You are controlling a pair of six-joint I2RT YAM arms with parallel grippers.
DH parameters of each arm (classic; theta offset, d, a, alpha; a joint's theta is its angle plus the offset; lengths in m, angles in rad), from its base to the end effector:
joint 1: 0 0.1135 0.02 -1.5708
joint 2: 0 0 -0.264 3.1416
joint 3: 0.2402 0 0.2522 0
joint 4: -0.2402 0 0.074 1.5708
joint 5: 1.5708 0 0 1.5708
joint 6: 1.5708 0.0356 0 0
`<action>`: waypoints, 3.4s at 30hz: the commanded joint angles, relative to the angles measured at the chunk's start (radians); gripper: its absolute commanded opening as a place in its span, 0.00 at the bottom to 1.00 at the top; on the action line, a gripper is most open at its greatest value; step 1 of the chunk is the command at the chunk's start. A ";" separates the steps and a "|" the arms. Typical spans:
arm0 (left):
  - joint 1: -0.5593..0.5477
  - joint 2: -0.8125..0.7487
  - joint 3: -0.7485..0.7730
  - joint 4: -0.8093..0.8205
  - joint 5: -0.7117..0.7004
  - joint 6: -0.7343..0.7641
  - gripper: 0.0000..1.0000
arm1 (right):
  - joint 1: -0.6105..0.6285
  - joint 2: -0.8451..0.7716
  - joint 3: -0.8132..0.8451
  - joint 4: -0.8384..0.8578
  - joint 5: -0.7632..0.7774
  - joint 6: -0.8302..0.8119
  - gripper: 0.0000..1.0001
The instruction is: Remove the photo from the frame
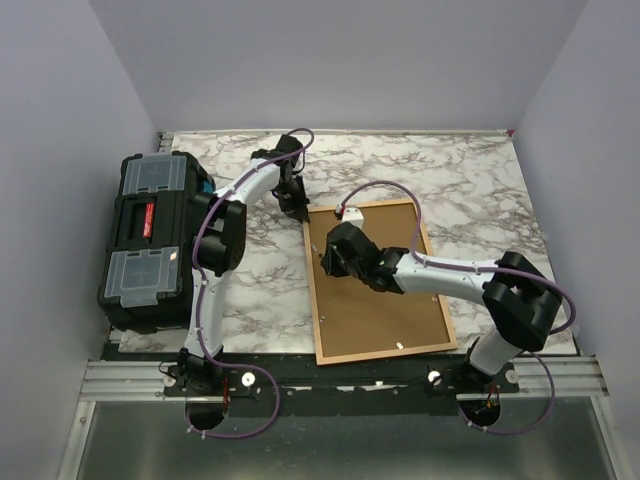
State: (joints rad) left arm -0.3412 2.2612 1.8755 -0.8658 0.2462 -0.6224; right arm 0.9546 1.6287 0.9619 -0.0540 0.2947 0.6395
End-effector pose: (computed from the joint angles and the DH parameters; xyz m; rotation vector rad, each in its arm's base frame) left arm 0.4416 -0.1660 0.1774 -0.3521 2.9036 -0.5388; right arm 0.2084 0.2764 0.2014 -0.2083 2.2962 0.5061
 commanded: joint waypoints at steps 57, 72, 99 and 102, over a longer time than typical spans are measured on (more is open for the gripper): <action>-0.308 -0.730 -0.903 0.391 -0.070 -0.055 0.64 | 0.016 -0.793 -0.320 -0.326 0.045 0.037 0.00; -0.410 -0.681 -1.019 0.527 -0.179 -0.166 0.27 | 0.016 -0.758 -0.357 -0.292 -0.090 0.013 0.00; -0.231 -0.389 -0.668 0.432 -0.080 -0.095 0.00 | 0.018 -0.187 -0.014 -0.263 -0.016 0.022 0.00; -0.230 -0.393 -0.677 0.438 -0.077 -0.097 0.00 | 0.018 -0.147 0.035 -0.302 0.009 0.017 0.00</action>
State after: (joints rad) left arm -0.5827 1.8515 1.1976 -0.4313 0.1726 -0.7219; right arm 0.9733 1.4361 0.9291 -0.3065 0.2325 0.6739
